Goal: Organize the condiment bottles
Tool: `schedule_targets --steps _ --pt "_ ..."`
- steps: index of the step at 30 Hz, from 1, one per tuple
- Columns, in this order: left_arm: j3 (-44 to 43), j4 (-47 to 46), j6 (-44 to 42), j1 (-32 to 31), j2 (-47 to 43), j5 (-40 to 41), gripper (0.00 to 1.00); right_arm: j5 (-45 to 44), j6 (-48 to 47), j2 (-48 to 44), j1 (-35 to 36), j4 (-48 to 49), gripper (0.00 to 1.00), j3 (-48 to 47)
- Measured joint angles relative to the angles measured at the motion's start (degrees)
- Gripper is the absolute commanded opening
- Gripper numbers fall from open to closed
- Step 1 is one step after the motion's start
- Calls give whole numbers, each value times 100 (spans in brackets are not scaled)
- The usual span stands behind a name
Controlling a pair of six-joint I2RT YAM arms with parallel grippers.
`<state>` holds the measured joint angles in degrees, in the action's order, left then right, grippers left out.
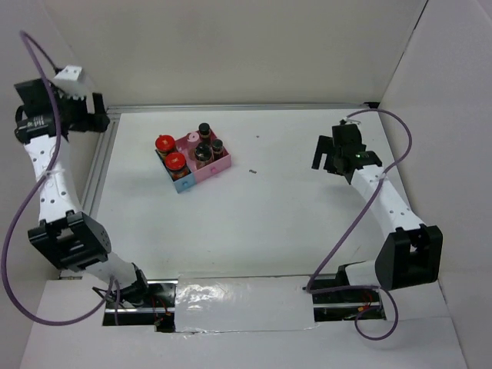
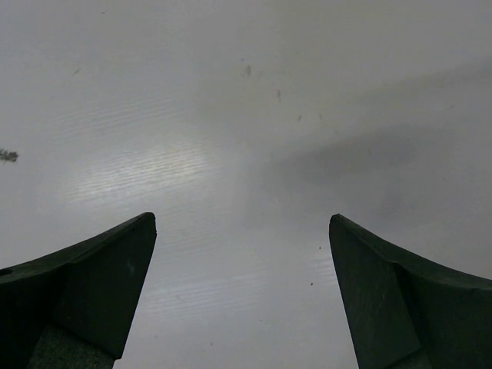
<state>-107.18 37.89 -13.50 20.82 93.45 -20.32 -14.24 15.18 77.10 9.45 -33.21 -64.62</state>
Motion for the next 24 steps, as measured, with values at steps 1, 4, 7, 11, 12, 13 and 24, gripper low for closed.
schedule_targets --steps 1,4,7,11,12,13,24 --pt "426 59 20 302 -238 -111 99 -2 59 -2 -131 9 100 70" --pt "1755 92 7 761 -708 -487 99 13 225 0 -474 17 100 315" --pt "2933 203 15 1001 -826 -820 99 24 402 31 -643 15 100 385" --pt "3661 444 31 1163 -826 -1051 99 146 605 138 -643 46 100 376" --pt "3674 452 33 1169 -826 -1102 99 153 636 181 -632 46 100 363" --pt "3674 428 35 1169 -828 -1161 98 164 669 234 -632 48 100 345" --pt "3672 385 39 1123 -981 -1556 98 387 728 260 -601 94 100 330"
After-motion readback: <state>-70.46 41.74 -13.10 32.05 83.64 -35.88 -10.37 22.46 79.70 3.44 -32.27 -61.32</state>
